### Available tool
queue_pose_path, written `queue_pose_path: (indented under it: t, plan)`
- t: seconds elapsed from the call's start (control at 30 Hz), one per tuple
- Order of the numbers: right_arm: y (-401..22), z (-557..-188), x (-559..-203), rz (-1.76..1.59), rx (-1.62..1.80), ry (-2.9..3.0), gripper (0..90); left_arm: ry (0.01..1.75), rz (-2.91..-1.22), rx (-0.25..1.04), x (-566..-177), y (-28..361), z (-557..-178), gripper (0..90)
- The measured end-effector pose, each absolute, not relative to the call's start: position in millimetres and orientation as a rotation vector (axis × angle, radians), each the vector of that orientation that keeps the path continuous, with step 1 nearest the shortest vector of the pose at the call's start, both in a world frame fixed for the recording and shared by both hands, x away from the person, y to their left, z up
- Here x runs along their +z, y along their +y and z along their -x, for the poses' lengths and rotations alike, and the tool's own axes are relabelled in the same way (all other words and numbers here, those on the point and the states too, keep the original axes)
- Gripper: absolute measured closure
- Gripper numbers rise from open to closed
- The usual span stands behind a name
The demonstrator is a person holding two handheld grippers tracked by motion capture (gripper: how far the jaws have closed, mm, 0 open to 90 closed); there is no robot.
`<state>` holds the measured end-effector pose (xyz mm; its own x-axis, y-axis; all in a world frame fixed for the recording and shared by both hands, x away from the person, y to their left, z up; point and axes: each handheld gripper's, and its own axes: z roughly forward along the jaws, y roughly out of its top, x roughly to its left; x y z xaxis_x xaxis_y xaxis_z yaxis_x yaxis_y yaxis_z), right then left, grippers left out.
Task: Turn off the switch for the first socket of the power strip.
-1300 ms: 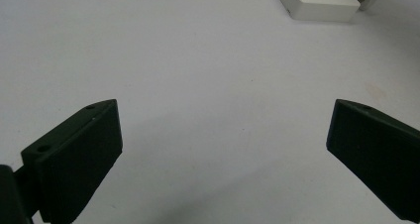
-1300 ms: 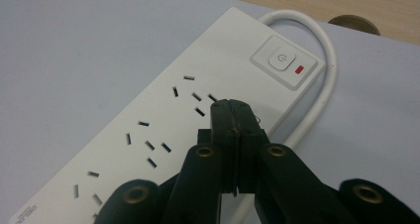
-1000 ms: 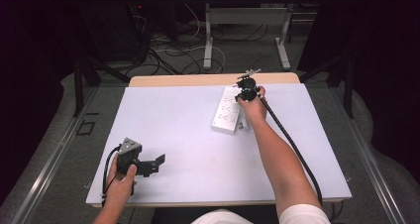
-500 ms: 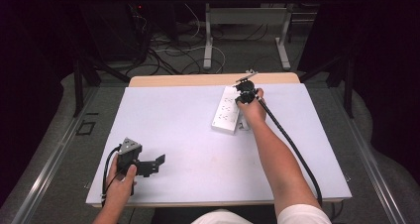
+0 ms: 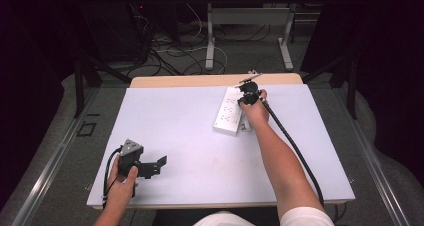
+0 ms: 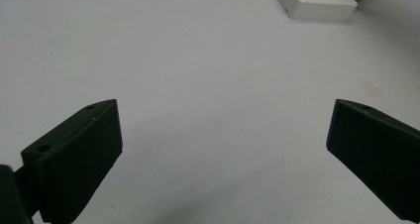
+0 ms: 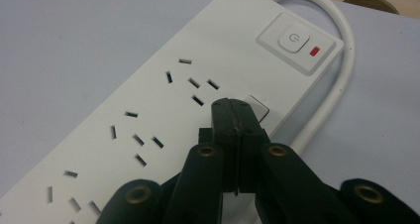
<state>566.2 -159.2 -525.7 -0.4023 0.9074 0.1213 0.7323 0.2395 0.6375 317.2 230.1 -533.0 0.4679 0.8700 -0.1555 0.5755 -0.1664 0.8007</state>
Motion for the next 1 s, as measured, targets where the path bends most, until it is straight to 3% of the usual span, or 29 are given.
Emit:
queue_pose_path:
  t: [1.0]
  plan:
    - [-167.9,-567.4,-515.0,-1.565,0.893,2.265,89.5,1.218,-1.871,0.416,-531.8,231.6,-317.4,0.6]
